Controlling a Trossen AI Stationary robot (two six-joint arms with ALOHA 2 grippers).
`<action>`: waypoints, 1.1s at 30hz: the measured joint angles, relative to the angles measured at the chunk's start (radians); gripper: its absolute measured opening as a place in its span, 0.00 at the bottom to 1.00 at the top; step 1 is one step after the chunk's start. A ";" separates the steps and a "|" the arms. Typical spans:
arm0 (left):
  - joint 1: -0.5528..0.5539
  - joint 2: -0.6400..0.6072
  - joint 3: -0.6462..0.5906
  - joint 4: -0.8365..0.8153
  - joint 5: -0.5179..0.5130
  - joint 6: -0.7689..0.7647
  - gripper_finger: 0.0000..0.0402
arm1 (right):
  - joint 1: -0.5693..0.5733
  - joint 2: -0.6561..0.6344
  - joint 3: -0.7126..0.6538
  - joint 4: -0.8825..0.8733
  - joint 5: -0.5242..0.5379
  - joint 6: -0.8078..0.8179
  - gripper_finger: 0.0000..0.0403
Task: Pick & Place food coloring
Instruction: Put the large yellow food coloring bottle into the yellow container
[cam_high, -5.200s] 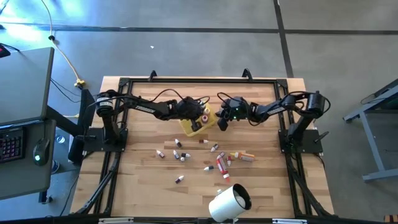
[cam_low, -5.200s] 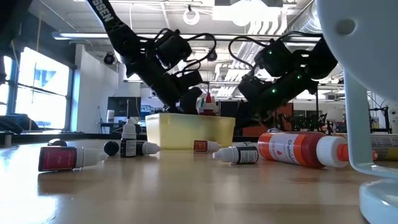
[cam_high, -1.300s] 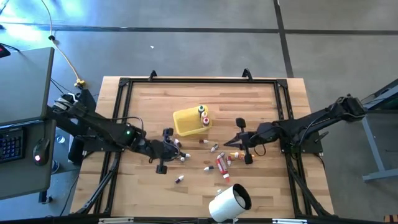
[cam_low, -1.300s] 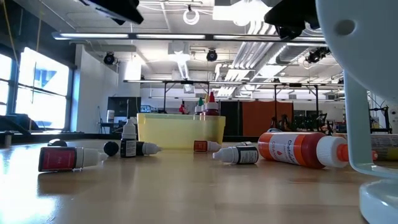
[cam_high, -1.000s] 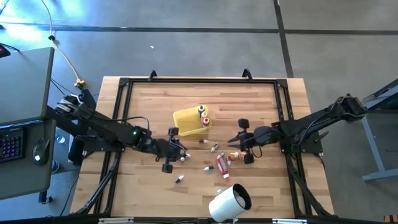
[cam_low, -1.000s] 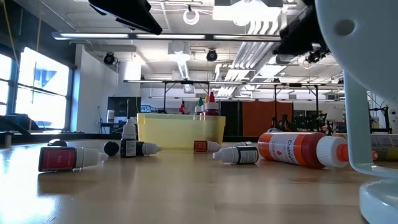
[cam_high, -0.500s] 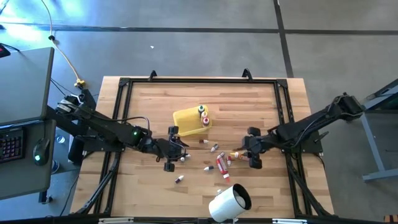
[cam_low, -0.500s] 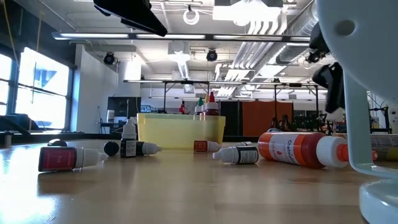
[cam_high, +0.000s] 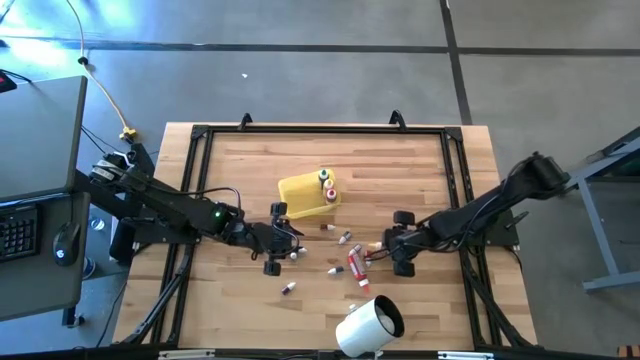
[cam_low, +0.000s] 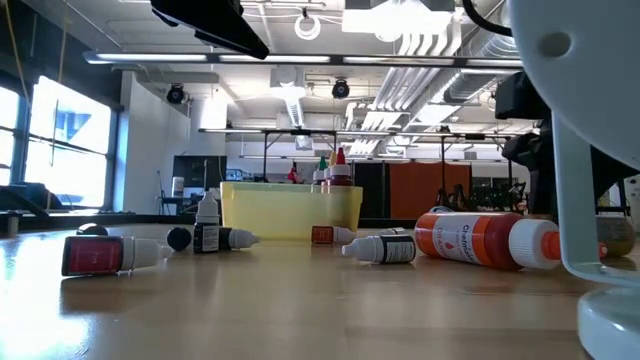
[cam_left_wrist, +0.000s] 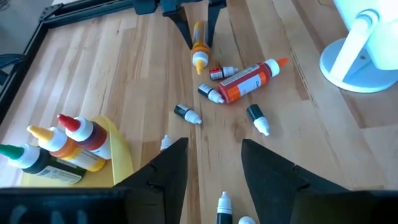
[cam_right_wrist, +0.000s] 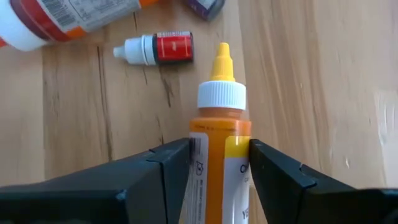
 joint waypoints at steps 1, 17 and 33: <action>0.000 0.000 0.000 0.000 0.000 0.000 0.37 | 0.000 0.003 -0.001 0.004 0.002 0.000 0.38; 0.000 -0.001 0.000 0.000 0.001 -0.001 0.37 | -0.030 0.002 0.084 -0.100 -0.021 -0.095 0.38; 0.000 -0.001 0.000 0.000 0.003 -0.012 0.37 | -0.133 -0.079 0.331 -0.225 0.496 -0.264 0.38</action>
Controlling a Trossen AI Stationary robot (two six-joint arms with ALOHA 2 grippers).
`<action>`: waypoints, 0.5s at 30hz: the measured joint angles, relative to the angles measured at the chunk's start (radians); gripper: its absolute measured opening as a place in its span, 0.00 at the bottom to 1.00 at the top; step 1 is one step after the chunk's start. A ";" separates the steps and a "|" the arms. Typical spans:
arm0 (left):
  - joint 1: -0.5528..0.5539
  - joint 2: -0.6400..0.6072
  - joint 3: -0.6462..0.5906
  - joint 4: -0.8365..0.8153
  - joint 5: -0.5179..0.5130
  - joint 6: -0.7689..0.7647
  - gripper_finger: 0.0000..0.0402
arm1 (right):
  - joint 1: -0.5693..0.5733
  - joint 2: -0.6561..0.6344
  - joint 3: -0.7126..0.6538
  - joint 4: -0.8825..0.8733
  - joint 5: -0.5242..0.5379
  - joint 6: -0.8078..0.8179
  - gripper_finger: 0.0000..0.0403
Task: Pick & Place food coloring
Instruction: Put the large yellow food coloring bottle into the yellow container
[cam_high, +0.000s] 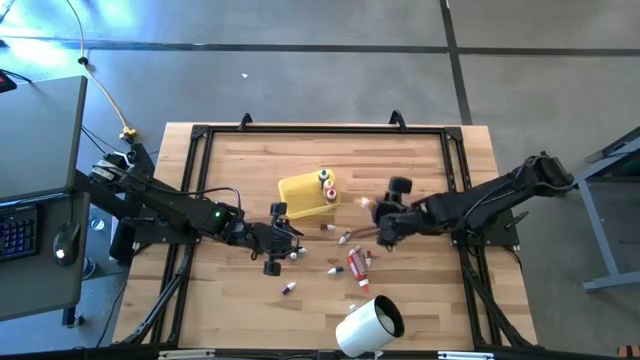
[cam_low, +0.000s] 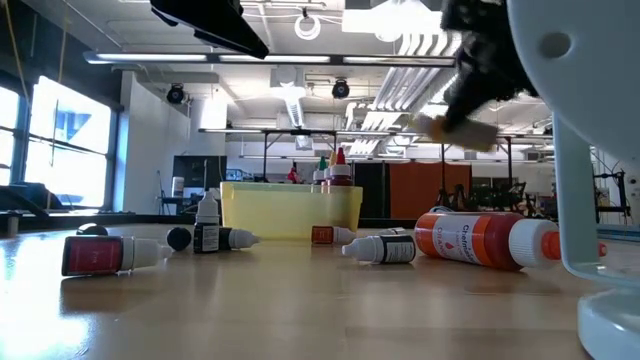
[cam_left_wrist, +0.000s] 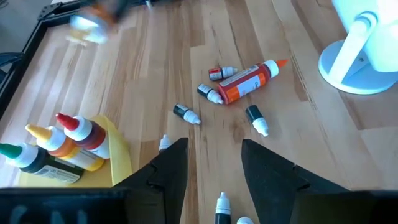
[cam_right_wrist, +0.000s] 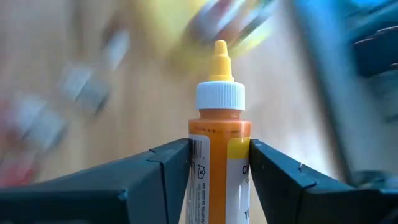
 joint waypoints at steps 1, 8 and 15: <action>0.000 0.000 0.000 0.000 -0.001 -0.008 0.37 | -0.011 -0.001 0.008 0.041 0.026 -0.028 0.38; 0.000 0.000 0.000 0.029 -0.124 -0.014 0.37 | -0.084 0.000 0.001 0.465 -0.242 -0.246 0.38; 0.000 0.000 -0.001 0.086 -0.310 0.026 0.37 | -0.131 0.000 -0.010 0.668 -0.473 -0.267 0.38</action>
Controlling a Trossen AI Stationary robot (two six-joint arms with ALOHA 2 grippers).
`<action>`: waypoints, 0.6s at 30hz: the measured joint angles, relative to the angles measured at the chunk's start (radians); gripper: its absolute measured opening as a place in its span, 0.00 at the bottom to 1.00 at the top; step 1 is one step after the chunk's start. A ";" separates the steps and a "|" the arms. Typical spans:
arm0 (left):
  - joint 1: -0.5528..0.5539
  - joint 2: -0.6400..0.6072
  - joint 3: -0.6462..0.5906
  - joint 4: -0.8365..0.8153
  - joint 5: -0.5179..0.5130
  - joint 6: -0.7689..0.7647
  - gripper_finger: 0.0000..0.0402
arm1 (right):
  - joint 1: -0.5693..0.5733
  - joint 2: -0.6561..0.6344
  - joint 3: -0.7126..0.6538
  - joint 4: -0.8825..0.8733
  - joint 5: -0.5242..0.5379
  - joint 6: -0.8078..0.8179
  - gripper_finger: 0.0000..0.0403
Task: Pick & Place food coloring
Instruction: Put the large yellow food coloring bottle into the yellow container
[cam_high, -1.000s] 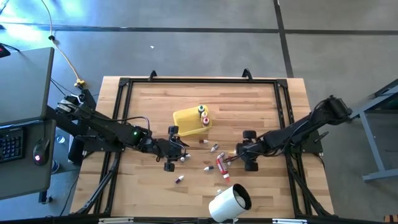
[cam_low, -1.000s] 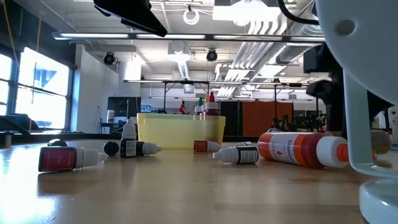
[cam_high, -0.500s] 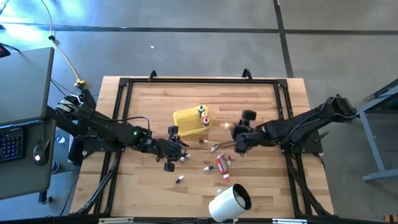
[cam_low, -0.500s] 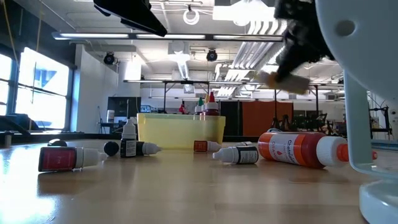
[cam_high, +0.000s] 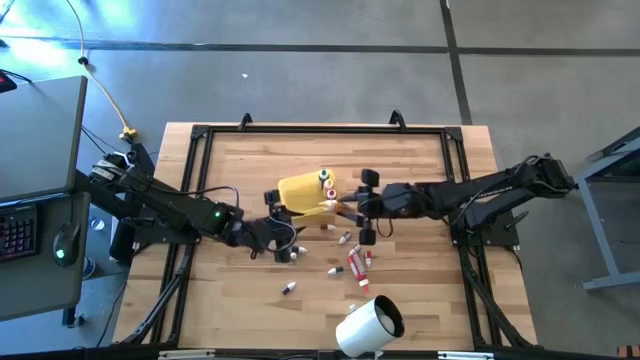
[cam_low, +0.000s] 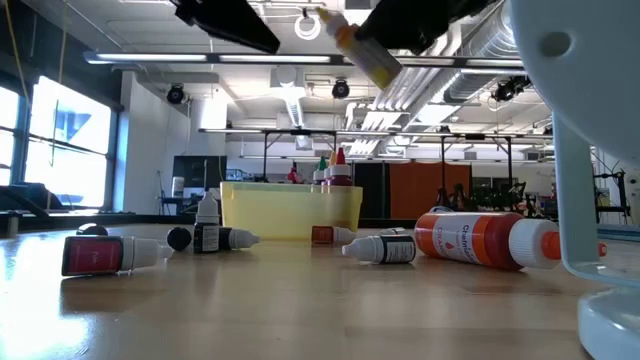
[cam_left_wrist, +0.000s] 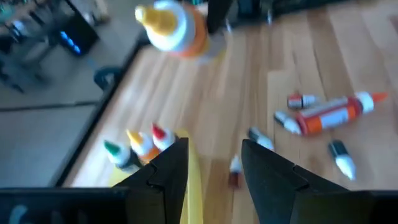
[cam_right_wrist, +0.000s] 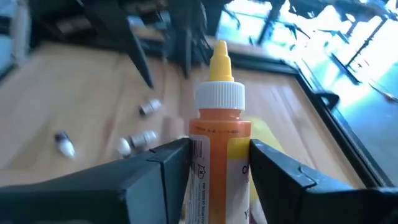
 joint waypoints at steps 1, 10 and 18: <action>0.000 0.000 0.000 0.028 -0.001 0.029 0.37 | -0.005 0.000 0.000 0.019 -0.027 -0.006 0.38; 0.000 0.000 0.000 0.328 0.009 0.259 0.37 | -0.024 0.000 0.000 0.168 -0.232 -0.037 0.38; 0.000 0.000 0.000 0.480 0.108 0.327 0.37 | -0.023 -0.001 0.001 0.195 -0.270 -0.059 0.38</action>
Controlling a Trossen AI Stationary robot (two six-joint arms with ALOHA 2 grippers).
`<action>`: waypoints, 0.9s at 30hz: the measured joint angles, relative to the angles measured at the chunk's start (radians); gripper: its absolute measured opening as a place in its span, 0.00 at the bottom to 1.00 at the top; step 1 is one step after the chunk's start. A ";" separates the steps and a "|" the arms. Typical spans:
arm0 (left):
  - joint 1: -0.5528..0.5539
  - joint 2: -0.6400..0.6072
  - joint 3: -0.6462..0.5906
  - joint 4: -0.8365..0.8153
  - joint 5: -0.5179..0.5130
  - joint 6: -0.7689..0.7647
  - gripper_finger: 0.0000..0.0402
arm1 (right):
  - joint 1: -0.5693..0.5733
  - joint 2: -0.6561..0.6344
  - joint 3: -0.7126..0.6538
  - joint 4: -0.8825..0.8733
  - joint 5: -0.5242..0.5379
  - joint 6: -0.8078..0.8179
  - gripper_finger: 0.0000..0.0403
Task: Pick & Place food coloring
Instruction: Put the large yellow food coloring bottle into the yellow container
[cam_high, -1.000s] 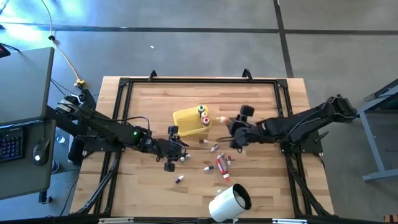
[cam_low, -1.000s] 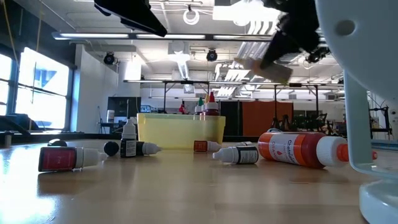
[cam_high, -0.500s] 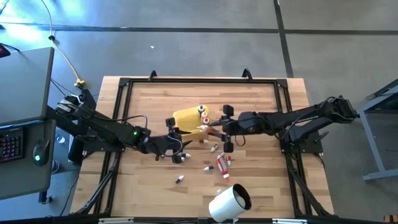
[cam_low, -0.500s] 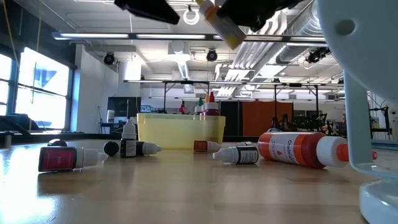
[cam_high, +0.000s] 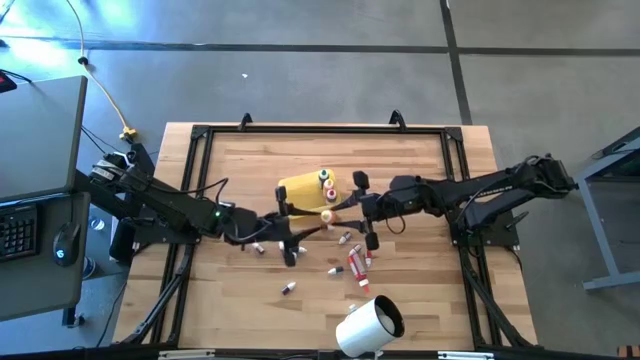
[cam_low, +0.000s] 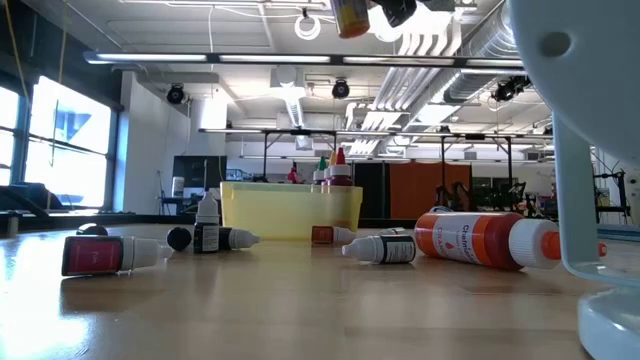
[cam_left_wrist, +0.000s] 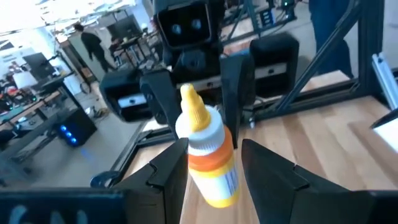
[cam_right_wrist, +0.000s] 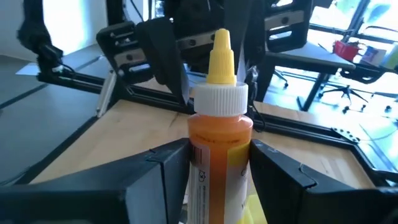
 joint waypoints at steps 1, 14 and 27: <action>0.000 0.000 0.000 0.005 0.000 0.000 0.37 | 0.000 0.000 0.000 0.000 -0.010 0.000 0.38; 0.001 0.000 0.000 0.014 -0.024 -0.003 0.37 | 0.004 0.000 0.000 0.002 -0.059 -0.019 0.38; 0.052 0.000 0.000 0.066 0.147 -0.045 0.37 | 0.004 0.000 0.000 0.069 -0.117 -0.017 0.38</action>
